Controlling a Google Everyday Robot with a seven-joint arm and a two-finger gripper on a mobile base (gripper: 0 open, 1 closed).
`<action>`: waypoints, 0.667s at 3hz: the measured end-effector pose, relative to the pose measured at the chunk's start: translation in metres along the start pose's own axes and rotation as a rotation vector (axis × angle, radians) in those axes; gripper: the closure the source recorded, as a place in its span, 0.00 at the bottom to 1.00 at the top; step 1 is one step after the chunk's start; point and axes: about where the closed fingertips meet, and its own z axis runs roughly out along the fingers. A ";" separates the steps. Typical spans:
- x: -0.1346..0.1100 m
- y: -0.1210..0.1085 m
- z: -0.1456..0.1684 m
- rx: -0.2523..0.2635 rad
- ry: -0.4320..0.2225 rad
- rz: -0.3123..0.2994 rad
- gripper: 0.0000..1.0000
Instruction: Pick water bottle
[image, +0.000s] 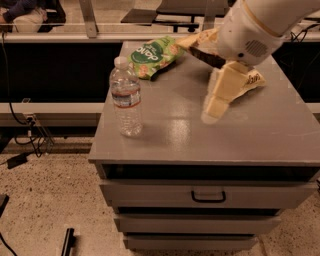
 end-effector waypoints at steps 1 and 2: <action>-0.073 -0.023 0.055 -0.103 -0.196 -0.031 0.00; -0.108 -0.026 0.078 -0.158 -0.285 -0.052 0.04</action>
Offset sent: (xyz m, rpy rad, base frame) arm 0.0540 0.1492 -0.0202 0.3180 0.1202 0.2059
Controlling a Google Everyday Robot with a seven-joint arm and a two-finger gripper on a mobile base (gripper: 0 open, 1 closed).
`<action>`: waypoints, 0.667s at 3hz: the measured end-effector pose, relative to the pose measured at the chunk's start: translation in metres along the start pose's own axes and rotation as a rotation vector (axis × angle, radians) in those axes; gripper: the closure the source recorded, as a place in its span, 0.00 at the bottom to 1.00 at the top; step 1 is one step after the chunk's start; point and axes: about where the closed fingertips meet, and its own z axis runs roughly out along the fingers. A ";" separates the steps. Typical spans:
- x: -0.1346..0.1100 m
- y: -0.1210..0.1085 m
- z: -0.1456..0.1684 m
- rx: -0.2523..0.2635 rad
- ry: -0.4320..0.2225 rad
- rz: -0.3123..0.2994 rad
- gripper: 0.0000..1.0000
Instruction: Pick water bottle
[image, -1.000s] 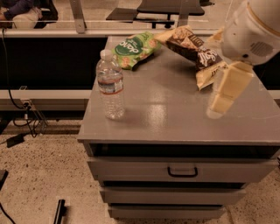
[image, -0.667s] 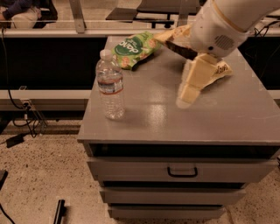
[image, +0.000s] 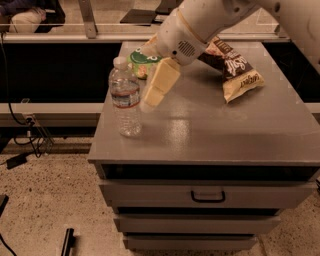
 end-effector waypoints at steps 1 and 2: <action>-0.014 0.000 0.017 -0.032 -0.041 -0.017 0.11; -0.024 0.002 0.030 -0.072 -0.074 -0.022 0.29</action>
Offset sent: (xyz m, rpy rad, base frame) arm -0.0045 0.0510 -0.0106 0.0955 0.0750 0.1035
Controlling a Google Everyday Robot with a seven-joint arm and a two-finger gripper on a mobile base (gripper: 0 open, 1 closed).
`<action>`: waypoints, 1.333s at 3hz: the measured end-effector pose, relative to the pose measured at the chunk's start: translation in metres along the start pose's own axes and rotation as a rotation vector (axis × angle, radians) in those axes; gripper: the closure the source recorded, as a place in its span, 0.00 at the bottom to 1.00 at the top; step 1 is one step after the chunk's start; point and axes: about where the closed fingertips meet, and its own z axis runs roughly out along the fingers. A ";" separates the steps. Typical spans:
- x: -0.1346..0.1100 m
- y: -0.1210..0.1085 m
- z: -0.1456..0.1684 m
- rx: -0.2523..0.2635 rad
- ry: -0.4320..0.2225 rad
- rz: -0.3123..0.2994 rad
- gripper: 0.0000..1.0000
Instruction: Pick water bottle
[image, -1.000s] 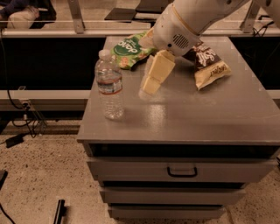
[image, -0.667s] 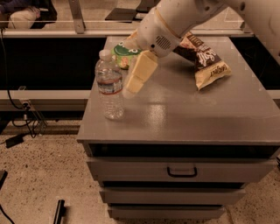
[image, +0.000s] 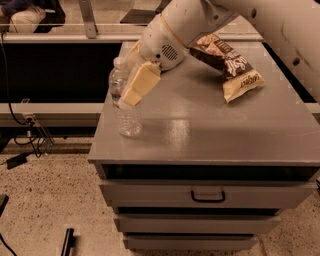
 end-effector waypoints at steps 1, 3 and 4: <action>-0.007 0.005 0.008 -0.042 -0.022 -0.011 0.52; -0.028 0.013 -0.023 -0.081 -0.080 -0.048 1.00; -0.043 0.018 -0.055 -0.046 -0.119 -0.082 1.00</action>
Offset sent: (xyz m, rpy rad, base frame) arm -0.0170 0.0144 0.0042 0.0267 0.0764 0.1034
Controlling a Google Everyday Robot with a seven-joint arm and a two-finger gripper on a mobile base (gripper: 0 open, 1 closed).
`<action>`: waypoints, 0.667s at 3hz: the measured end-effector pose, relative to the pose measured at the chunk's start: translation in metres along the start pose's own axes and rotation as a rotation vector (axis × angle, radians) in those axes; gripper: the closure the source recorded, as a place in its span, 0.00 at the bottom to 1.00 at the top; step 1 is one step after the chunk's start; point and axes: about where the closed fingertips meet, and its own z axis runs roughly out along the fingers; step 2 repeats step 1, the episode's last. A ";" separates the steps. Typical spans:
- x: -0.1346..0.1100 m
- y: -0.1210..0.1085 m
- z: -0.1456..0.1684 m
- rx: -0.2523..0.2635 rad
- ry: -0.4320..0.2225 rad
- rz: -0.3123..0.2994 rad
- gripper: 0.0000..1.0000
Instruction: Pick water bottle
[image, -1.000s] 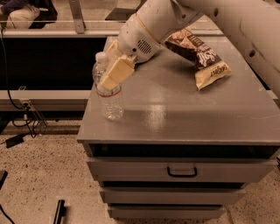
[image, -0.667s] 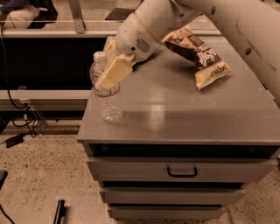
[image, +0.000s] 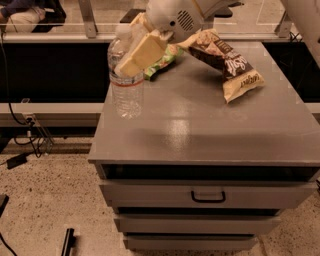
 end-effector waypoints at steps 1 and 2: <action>-0.002 0.000 -0.002 0.004 -0.004 -0.004 1.00; -0.002 0.000 -0.002 0.004 -0.004 -0.004 1.00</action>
Offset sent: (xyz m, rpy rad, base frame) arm 0.0000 0.0000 0.0000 0.0000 0.0000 0.0000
